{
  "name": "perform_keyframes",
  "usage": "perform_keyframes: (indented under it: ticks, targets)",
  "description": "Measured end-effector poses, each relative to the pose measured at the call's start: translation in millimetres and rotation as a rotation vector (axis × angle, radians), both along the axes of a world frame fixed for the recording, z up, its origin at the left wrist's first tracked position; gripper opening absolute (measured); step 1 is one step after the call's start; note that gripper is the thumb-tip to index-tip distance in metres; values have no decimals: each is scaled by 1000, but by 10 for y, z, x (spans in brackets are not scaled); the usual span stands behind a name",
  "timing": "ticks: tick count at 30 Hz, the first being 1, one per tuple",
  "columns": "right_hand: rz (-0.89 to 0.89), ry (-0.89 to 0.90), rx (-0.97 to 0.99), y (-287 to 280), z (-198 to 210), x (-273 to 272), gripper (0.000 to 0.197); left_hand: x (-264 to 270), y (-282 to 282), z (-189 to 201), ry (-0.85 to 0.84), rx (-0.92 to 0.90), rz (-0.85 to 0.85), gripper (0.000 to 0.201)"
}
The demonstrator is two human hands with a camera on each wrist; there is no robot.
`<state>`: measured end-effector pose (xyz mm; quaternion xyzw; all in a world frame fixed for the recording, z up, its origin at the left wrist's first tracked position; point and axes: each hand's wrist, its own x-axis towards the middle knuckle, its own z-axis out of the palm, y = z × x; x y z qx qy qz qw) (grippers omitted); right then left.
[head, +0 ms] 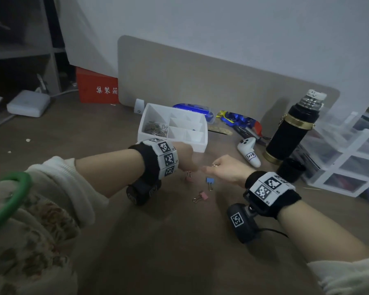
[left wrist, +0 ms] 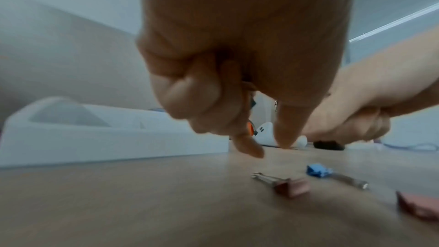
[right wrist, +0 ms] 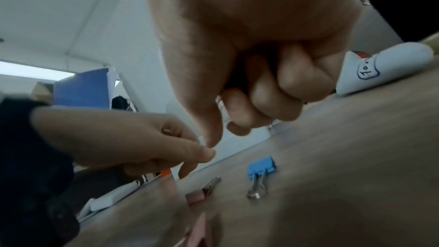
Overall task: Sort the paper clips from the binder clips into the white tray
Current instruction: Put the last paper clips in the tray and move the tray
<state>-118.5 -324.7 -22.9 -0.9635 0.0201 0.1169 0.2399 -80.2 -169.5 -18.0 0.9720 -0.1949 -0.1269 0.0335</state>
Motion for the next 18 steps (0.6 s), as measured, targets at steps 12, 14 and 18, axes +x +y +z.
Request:
perform_keyframes:
  ticks: [12,14,18]
  targets:
    - [55,72,-404,21,-60,-14,41,-42,-131,-62,65,129,31,37]
    - [68,62,-351,10,-41,-24,34,-70,-114,-48,34,151,22,39]
    - [51,151,-55,-24,-5,-81,33,-97,-124,-40,85,107,41,40]
